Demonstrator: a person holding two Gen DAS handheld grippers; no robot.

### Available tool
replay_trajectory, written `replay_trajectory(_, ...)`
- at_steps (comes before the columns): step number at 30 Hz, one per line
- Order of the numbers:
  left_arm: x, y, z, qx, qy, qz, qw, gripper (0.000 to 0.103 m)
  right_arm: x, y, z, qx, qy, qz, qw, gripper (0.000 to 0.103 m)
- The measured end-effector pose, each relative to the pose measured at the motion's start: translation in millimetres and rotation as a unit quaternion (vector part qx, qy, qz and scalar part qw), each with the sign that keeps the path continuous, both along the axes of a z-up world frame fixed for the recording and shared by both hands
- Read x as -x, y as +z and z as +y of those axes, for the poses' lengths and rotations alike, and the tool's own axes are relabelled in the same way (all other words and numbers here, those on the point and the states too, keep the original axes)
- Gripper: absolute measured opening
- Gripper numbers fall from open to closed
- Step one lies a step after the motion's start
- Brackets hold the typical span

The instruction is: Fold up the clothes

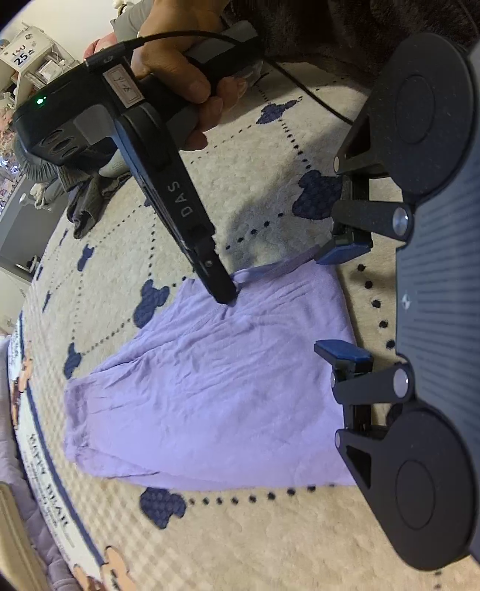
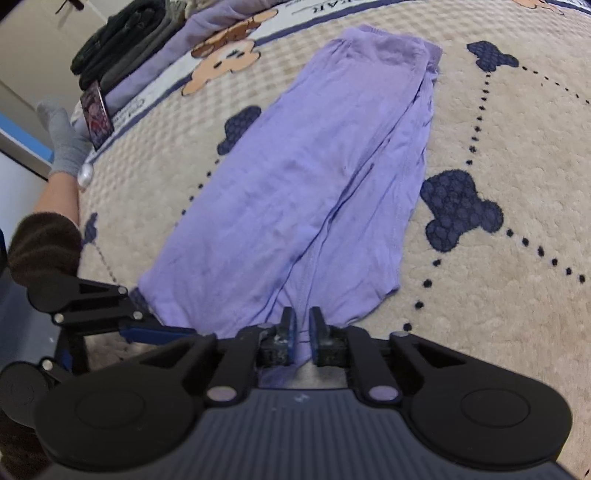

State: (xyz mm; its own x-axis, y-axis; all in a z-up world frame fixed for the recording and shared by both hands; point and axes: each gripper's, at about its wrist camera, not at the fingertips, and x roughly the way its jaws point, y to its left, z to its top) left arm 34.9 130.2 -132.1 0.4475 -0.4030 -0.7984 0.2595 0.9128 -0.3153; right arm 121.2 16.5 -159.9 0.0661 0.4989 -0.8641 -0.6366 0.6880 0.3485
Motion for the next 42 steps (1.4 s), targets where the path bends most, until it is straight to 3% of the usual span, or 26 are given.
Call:
replay_trajectory(3, 2.1, 13.9, 15.3, -0.023, 0.02, -0.014, 0.9994, 0.046, 3.2, 11.2, 3.1, -0.007, 0.007, -0.029, 1.0, 0.018)
replay_trajectory(7, -6.3, 16.8, 27.3, -0.059, 0.053, -0.004, 0.9968, 0.046, 5.8, 15.2, 19.1, -0.02, 0.017, -0.067, 0.997, 0.023)
replay_trajectory(13, -17.2, -3.8, 34.4, -0.108, 0.073, 0.042, 0.9905, 0.046, 11.1, -1.2, 30.4, 0.003, 0.028, -0.087, 0.996, 0.023)
replay_trajectory(15, -15.5, -12.1, 40.3, -0.114, 0.073, 0.054, 0.9893, 0.046, 12.4, -3.1, 18.4, 0.007, 0.021, -0.087, 0.996, 0.029)
replay_trajectory(17, -12.8, -14.5, 49.8, -0.096, 0.074, 0.058, 0.9909, 0.046, 13.1, -3.5, 6.2, 0.007, 0.01, -0.084, 0.996, 0.03)
replay_trajectory(20, -9.3, -17.0, 77.2, -0.019, 0.092, 0.082, 0.9922, 0.046, 15.3, -0.2, -15.8, 0.011, -0.022, -0.061, 0.998, 0.034)
replay_trajectory(24, -5.5, -23.0, 105.5, 0.069, 0.121, 0.117, 0.9834, 0.048, 21.1, -8.4, -43.9, -0.064, -0.065, 0.056, 0.994, 0.033)
replay_trajectory(25, -5.4, -26.2, 112.0, 0.094, 0.125, 0.13, 0.9791, 0.049, 23.1, -11.6, -49.1, -0.081, -0.074, 0.082, 0.991, 0.033)
replay_trajectory(28, -8.8, -46.6, 135.7, 0.19, 0.152, 0.182, 0.9527, 0.051, 27.8, -26.5, -62.2, -0.121, -0.106, 0.156, 0.975, 0.034)
replay_trajectory(30, -10.1, -53.4, 143.1, 0.224, 0.161, 0.197, 0.9407, 0.054, 30.8, -40.5, -70.5, -0.142, -0.131, 0.198, 0.961, 0.034)
replay_trajectory(34, -8.8, -68.6, 161.7, 0.293, 0.196, 0.226, 0.908, 0.054, 36.3, -65.9, -91.2, -0.193, -0.188, 0.26, 0.927, 0.033)
replay_trajectory(35, -8.5, -69.8, 162.7, 0.298, 0.2, 0.227, 0.9056, 0.054, 37.8, -72.2, -96.0, -0.209, -0.202, 0.275, 0.917, 0.033)
replay_trajectory(37, -7.8, -71.1, 162.5, 0.303, 0.204, 0.226, 0.9034, 0.054, 39.5, -77.4, -97.2, -0.222, -0.209, 0.286, 0.909, 0.033)
replay_trajectory(42, -10.0, -75.2, 162.0, 0.316, 0.206, 0.225, 0.8984, 0.058, 43.3, -85.7, -81.6, -0.241, -0.199, 0.295, 0.903, 0.031)
